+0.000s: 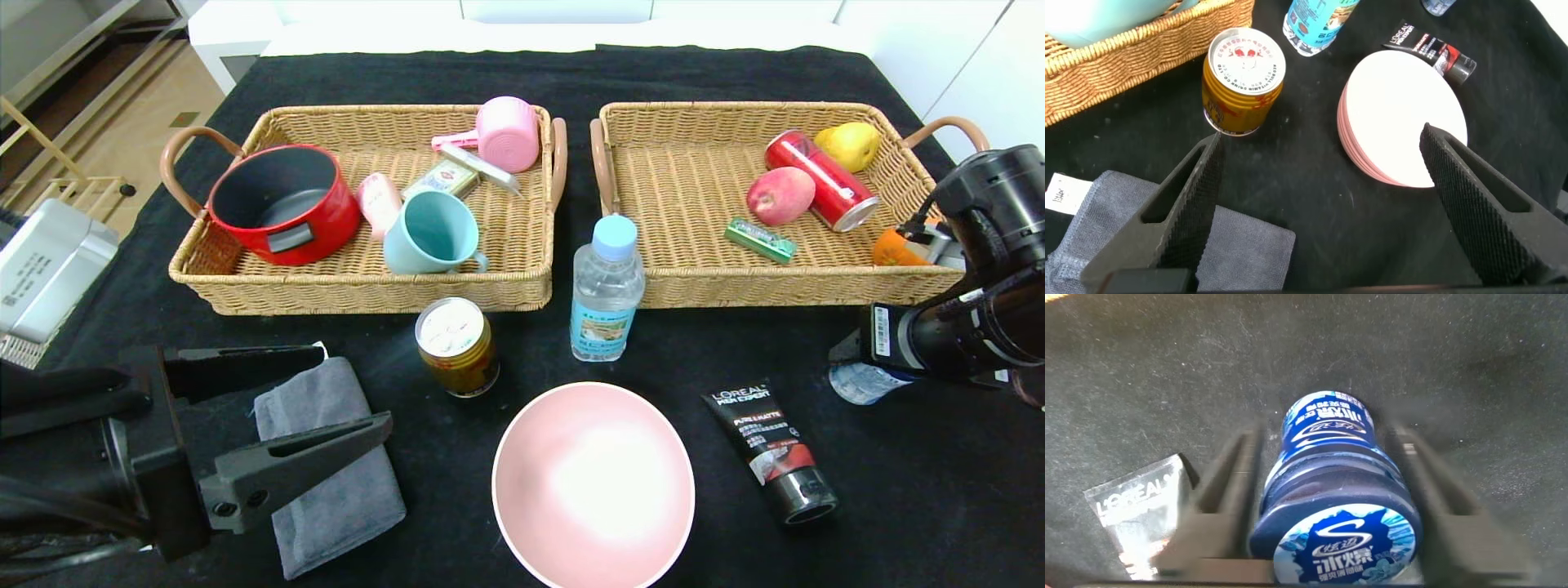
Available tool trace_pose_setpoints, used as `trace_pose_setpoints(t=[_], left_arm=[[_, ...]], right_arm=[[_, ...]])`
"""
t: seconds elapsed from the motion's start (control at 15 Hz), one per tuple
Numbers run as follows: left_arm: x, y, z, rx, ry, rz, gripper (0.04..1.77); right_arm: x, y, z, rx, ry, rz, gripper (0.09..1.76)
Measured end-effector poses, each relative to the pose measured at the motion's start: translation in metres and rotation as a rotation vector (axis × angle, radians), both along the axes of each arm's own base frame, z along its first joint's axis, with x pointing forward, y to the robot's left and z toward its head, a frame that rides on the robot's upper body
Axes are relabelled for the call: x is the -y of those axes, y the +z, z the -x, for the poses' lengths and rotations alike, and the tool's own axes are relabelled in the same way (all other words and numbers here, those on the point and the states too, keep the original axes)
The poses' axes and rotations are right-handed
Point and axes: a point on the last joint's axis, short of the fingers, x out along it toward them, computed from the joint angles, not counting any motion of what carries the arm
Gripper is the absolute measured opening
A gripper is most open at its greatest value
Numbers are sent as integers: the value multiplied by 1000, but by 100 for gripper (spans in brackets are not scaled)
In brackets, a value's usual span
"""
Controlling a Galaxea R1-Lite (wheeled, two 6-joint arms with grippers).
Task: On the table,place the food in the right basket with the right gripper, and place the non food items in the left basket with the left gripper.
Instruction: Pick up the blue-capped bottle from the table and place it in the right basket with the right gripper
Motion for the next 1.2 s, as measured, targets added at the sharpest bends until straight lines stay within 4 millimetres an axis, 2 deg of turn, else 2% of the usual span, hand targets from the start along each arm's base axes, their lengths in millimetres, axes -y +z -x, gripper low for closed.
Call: trace_pose_setpoints(t=[0.07, 0.13, 0.87, 1.2], left_arm=[[0, 0, 0, 1, -1, 0, 172], [0, 0, 0, 1, 0, 0, 172], [0, 0, 1, 5, -2, -5, 172], [-1, 0, 1, 6, -2, -6, 172]], right_arm=[[0, 0, 0, -1, 0, 0, 96], [0, -1, 0, -3, 0, 1, 94], [-1, -3, 2, -14, 8, 5, 93], [0, 15, 17, 43, 21, 5, 93]])
